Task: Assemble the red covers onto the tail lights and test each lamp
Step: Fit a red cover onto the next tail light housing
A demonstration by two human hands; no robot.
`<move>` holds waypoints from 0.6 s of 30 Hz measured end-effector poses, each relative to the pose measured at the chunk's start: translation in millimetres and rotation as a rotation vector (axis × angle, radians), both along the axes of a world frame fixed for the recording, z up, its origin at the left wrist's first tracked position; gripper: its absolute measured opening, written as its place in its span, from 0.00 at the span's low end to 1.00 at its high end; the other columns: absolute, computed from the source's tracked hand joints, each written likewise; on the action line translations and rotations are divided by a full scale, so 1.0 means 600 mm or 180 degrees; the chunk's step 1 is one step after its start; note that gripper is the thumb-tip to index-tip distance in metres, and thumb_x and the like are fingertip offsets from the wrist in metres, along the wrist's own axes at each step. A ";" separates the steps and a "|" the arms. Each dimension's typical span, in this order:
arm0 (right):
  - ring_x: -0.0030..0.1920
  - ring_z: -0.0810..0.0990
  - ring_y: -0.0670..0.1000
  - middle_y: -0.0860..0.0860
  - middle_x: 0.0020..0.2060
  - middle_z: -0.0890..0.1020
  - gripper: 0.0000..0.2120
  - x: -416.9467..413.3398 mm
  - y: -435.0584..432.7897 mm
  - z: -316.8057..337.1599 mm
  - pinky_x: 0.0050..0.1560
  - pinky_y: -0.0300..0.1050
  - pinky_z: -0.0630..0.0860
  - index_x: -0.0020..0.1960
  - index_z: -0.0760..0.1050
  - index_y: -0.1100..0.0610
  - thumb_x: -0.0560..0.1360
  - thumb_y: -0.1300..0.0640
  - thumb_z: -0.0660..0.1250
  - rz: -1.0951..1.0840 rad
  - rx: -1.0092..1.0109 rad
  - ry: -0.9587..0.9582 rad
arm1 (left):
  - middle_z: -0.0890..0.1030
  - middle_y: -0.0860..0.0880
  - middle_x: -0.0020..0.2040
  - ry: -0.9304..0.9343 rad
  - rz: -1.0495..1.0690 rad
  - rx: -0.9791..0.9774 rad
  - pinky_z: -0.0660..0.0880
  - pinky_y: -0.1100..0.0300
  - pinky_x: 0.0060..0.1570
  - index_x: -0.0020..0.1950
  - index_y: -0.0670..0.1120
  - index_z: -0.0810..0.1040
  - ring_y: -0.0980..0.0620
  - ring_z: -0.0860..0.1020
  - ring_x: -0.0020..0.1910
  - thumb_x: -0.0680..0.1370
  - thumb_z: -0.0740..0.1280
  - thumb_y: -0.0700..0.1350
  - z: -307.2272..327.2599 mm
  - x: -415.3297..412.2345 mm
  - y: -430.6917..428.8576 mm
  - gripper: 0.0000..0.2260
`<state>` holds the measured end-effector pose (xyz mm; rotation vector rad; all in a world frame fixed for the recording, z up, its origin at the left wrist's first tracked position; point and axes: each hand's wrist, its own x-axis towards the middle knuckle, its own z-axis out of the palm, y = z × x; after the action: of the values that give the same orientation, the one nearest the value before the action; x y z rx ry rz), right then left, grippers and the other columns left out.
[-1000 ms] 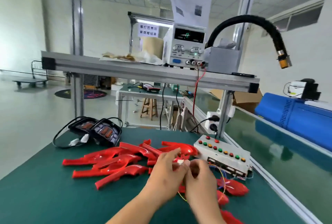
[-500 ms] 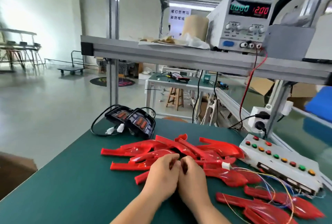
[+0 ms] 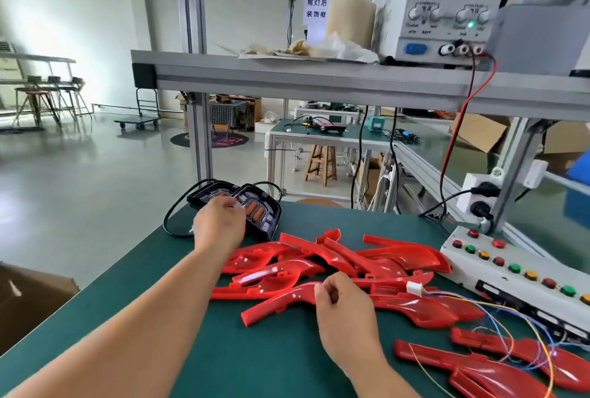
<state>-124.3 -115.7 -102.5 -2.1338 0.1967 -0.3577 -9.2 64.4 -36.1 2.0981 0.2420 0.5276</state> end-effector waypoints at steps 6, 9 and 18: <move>0.31 0.71 0.44 0.50 0.34 0.78 0.10 -0.001 0.000 0.003 0.34 0.39 0.71 0.41 0.71 0.52 0.81 0.52 0.62 0.0016 -0.0015 -0.0083 | 0.71 0.37 0.66 0.0803 0.0419 0.0482 0.65 0.46 0.63 0.68 0.42 0.70 0.38 0.66 0.67 0.77 0.63 0.59 -0.026 0.097 0.024 0.26; 0.31 0.72 0.44 0.49 0.34 0.78 0.10 -0.002 -0.001 0.004 0.34 0.40 0.71 0.41 0.72 0.52 0.81 0.52 0.62 0.0013 -0.0023 -0.0100 | 0.72 0.37 0.65 0.0961 0.0389 0.0749 0.67 0.45 0.63 0.67 0.42 0.72 0.36 0.68 0.65 0.77 0.59 0.61 -0.036 0.110 0.018 0.28; 0.33 0.75 0.45 0.48 0.35 0.78 0.09 0.004 -0.004 -0.003 0.34 0.37 0.72 0.42 0.71 0.50 0.81 0.51 0.61 -0.0003 -0.0086 -0.0154 | 0.79 0.39 0.41 0.0455 0.0632 0.0090 0.72 0.54 0.42 0.48 0.37 0.78 0.40 0.77 0.41 0.79 0.61 0.48 -0.027 0.122 0.018 0.14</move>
<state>-122.2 -118.2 -104.5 -2.1494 0.1659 -0.4144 64.1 75.5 -52.5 2.1542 0.5323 0.5003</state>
